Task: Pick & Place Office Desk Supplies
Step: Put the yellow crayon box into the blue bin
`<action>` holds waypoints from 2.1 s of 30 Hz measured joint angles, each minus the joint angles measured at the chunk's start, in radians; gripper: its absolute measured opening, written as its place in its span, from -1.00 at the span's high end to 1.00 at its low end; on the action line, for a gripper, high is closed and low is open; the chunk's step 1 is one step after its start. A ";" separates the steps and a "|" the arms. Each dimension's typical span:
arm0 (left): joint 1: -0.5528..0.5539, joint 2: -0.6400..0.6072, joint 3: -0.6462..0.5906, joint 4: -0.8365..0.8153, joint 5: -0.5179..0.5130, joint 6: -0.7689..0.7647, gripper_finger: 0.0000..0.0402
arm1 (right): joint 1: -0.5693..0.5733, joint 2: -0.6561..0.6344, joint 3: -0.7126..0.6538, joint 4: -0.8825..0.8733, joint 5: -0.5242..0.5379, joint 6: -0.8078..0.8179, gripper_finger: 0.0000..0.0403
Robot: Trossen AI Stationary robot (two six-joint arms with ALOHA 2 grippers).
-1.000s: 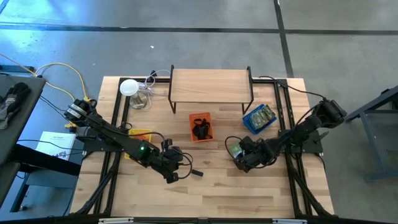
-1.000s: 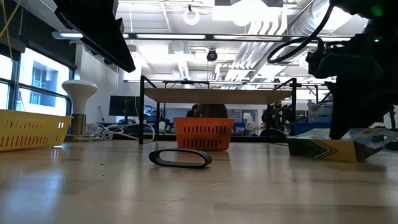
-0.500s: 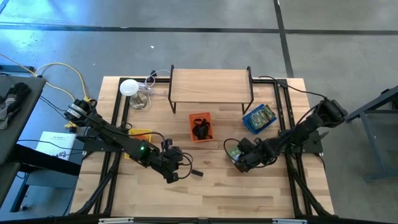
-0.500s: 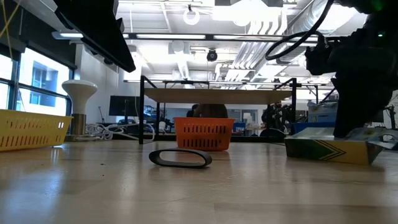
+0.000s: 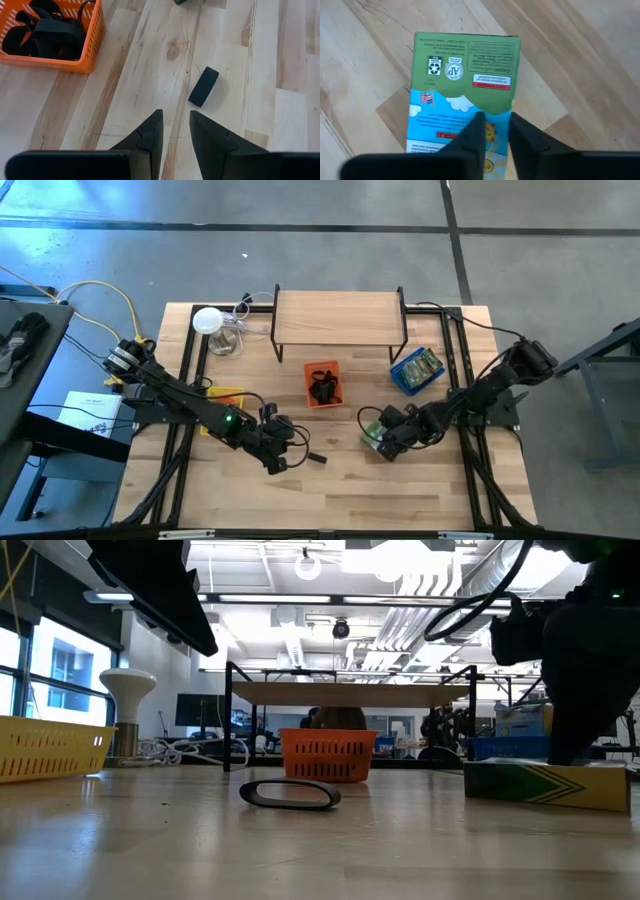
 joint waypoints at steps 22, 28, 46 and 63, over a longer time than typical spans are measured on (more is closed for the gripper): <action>0.000 0.000 0.000 0.000 0.003 0.000 0.55 | 0.003 0.004 0.121 -0.119 0.011 -0.057 0.99; 0.000 0.000 0.000 0.000 0.003 0.000 0.55 | 0.003 0.003 0.190 -0.188 0.021 -0.093 0.99; -0.021 0.000 0.000 0.000 0.000 0.000 0.55 | 0.006 0.000 0.194 -0.185 -0.046 -0.068 0.94; -0.022 0.000 0.000 0.000 0.000 0.000 0.55 | 0.192 0.000 0.194 -0.320 -0.193 0.190 0.40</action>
